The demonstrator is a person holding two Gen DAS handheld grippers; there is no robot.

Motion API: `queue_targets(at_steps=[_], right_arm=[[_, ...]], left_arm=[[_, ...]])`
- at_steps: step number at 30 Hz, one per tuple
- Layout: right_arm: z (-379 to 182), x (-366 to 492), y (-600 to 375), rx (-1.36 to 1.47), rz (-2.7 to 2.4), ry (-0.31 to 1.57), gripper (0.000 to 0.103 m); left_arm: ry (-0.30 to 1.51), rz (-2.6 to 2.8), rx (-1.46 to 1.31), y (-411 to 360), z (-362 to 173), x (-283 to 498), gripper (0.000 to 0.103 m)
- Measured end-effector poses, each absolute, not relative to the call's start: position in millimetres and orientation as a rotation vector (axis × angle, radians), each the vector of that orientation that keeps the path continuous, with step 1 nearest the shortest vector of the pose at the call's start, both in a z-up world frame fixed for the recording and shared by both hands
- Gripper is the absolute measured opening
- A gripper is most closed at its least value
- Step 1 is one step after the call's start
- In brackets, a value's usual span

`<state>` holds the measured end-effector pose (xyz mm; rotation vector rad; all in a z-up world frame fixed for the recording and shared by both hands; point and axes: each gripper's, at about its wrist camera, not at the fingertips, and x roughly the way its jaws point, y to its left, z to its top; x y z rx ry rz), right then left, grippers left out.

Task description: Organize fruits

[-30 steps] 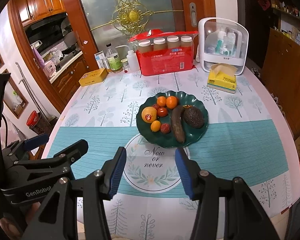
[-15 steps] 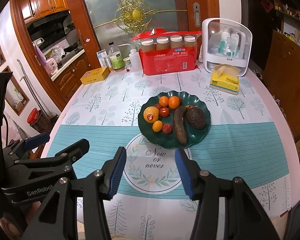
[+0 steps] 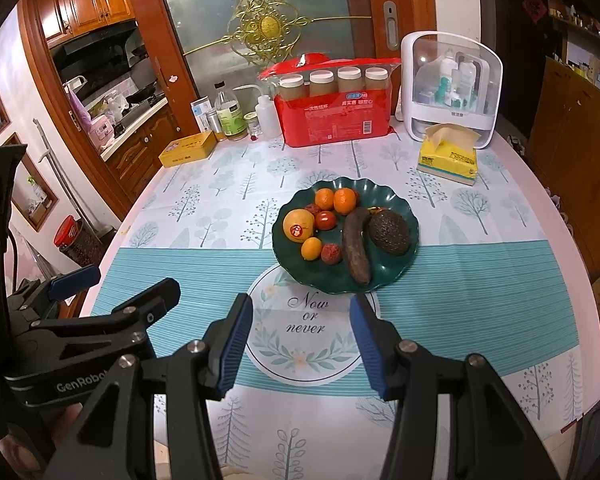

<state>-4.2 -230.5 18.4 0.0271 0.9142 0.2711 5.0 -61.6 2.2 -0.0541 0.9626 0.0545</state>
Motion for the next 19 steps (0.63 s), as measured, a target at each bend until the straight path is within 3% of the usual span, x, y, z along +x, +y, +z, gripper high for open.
queue_targets(at_steps=[19], right_arm=[[17.1,-4.3,-234.4,0.028,0.277,0.916,0.051]], left_arm=[[0.971,0.055,-0.047,-66.4,-1.5,4.6,0.102]])
